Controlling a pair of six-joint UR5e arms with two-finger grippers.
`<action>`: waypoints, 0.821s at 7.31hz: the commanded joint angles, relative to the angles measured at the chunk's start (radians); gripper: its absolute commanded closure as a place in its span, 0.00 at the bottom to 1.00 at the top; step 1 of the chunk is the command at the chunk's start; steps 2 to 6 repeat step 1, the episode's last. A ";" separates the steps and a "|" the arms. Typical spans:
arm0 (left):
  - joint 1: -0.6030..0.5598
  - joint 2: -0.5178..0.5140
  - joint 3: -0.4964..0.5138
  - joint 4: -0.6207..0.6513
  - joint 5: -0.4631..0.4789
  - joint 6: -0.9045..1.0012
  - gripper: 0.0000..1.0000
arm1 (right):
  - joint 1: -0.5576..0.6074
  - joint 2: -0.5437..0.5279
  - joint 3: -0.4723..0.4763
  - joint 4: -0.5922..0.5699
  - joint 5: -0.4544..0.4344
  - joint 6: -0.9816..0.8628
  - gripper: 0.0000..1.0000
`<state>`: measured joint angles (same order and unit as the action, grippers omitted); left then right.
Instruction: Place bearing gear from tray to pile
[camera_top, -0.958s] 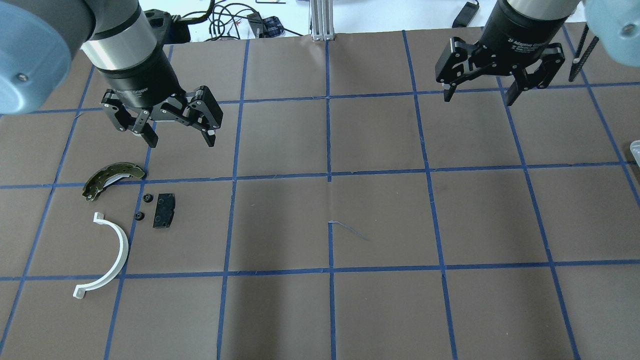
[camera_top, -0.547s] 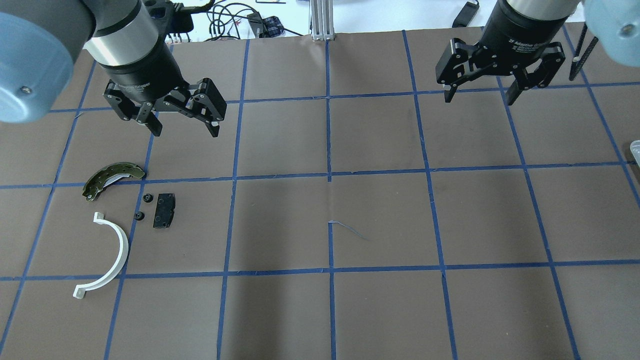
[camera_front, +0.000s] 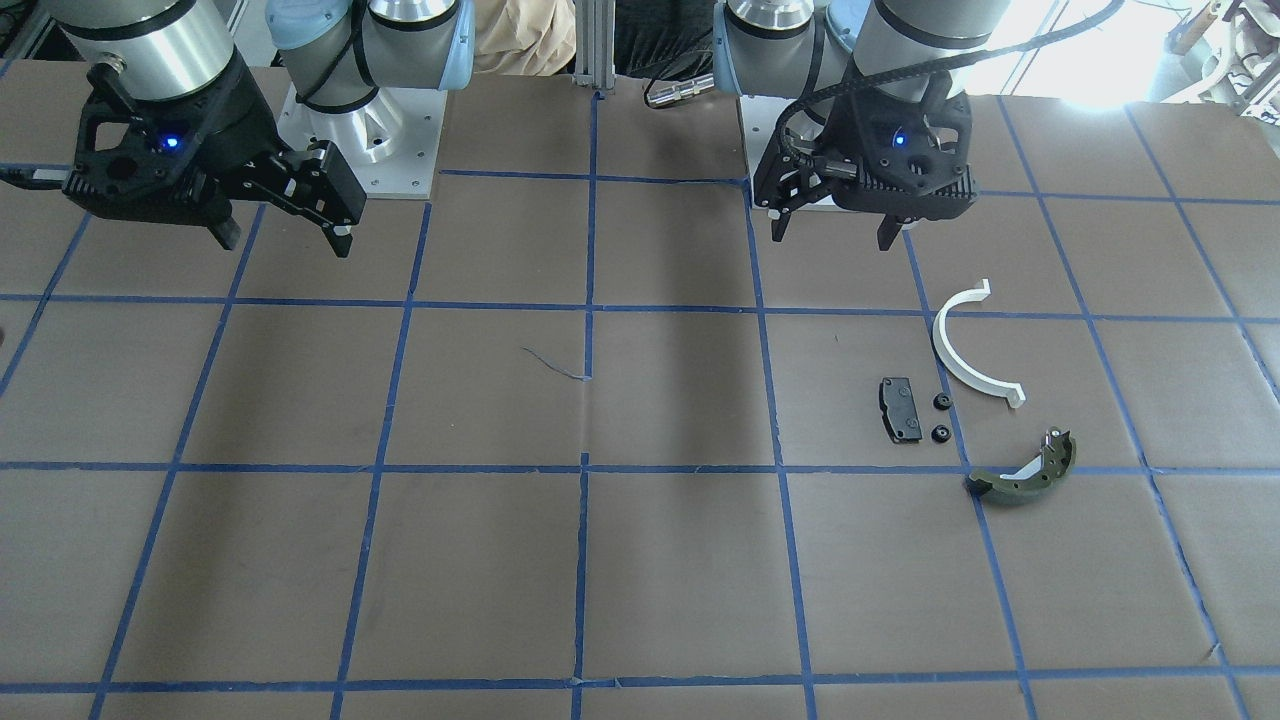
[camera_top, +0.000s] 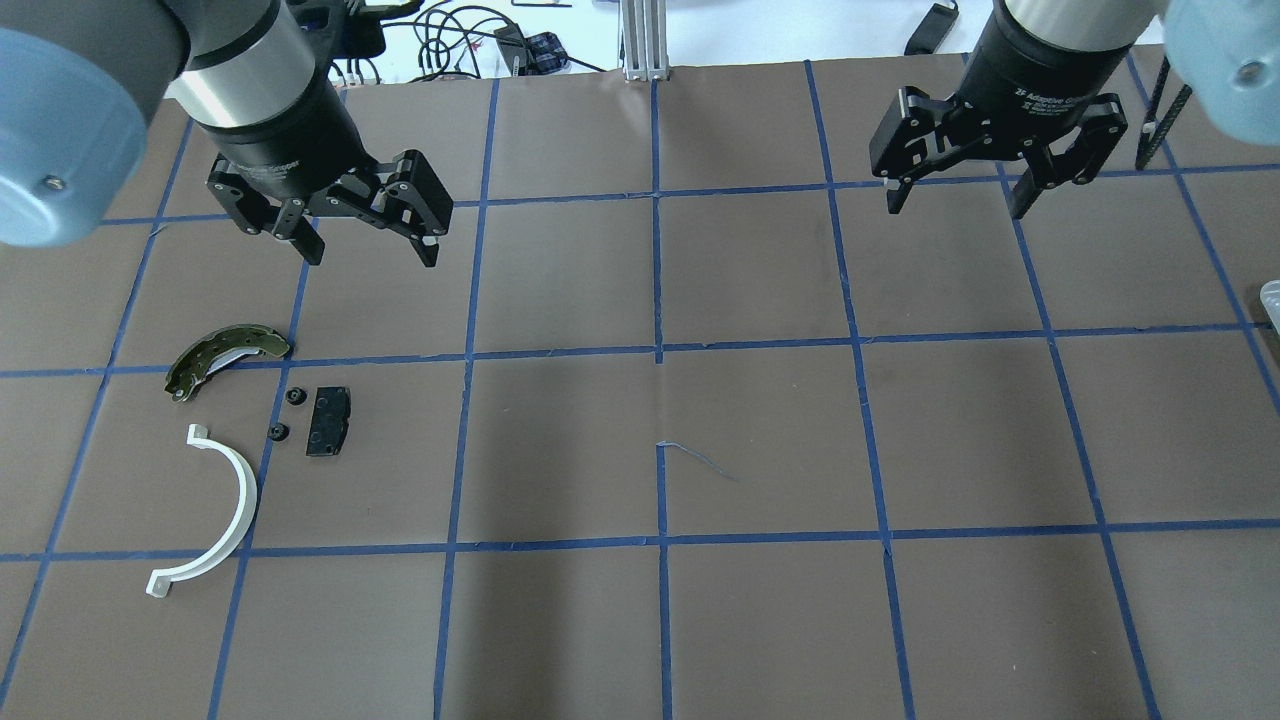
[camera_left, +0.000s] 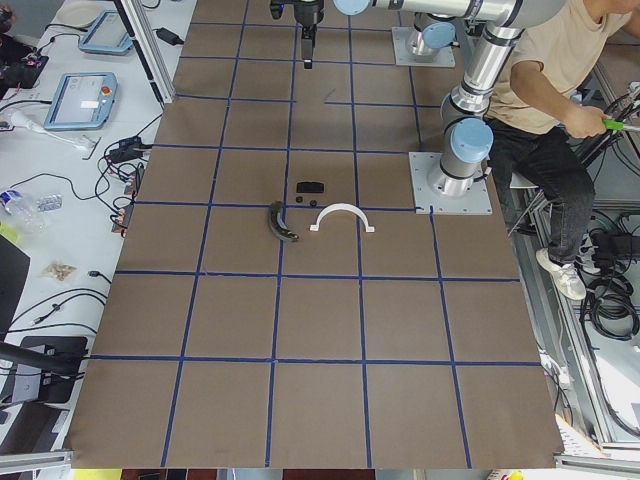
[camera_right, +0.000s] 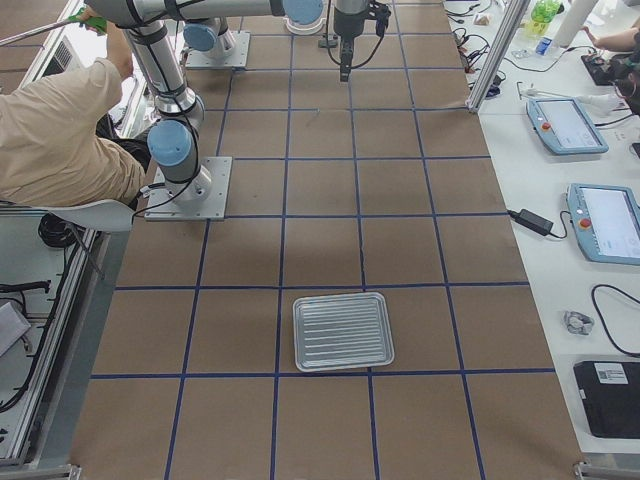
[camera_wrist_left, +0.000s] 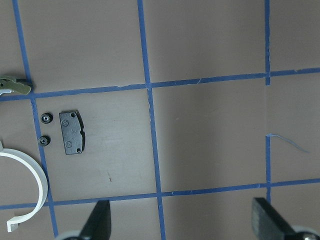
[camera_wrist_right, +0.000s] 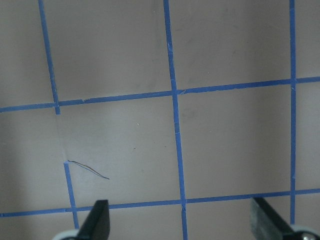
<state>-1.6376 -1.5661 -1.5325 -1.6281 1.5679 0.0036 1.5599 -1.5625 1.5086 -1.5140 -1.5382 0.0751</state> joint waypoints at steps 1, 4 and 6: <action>0.001 -0.002 0.002 0.008 0.000 0.001 0.00 | 0.000 -0.001 0.001 0.000 0.000 -0.001 0.00; 0.001 -0.002 0.002 0.008 0.000 0.001 0.00 | 0.000 -0.001 0.001 0.000 0.000 -0.001 0.00; 0.001 -0.002 0.002 0.008 0.000 0.001 0.00 | 0.000 -0.001 0.001 0.000 0.000 -0.001 0.00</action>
